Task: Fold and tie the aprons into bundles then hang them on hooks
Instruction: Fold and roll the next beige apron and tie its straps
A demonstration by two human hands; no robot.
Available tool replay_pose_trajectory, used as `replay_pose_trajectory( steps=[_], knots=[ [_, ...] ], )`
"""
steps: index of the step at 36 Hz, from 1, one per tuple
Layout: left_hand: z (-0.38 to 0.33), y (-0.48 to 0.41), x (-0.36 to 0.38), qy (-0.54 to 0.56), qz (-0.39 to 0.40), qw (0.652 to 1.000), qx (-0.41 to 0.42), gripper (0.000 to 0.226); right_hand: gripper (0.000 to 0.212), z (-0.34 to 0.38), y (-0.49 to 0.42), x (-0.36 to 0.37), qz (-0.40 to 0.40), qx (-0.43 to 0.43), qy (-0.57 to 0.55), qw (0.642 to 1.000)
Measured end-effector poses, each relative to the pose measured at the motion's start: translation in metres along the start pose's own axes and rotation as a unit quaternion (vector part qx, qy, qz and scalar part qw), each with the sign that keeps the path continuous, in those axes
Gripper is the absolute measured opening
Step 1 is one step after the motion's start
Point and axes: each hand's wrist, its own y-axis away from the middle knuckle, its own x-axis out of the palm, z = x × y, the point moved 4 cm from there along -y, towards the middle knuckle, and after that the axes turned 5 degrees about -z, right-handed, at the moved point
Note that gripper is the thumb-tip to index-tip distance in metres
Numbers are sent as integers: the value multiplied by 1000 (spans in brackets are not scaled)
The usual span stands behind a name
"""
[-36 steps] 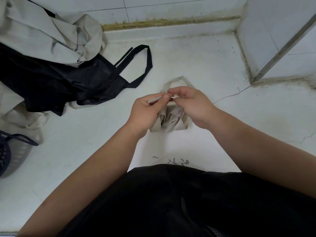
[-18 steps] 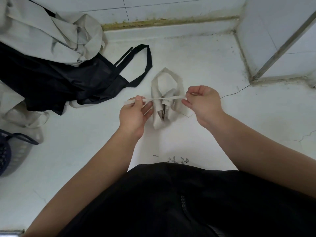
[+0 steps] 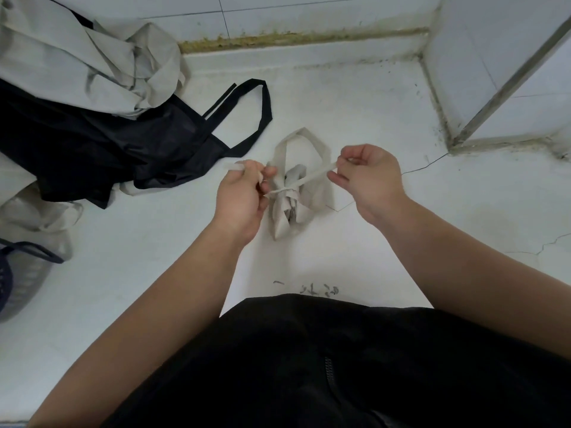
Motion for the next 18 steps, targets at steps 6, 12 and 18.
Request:
replay_pose_trajectory(
  steps=[6,12,18],
  knots=[
    [-13,10,19,-257,150,950,93,27,22,23,-3,12,64,-42,-12,997],
    [-15,17,30,-306,210,922,107,17,20,26,0,18,94,-28,-45,994],
    [-12,15,22,-222,116,964,90,20,41,21,4,11,60,-21,-16,998]
  ],
)
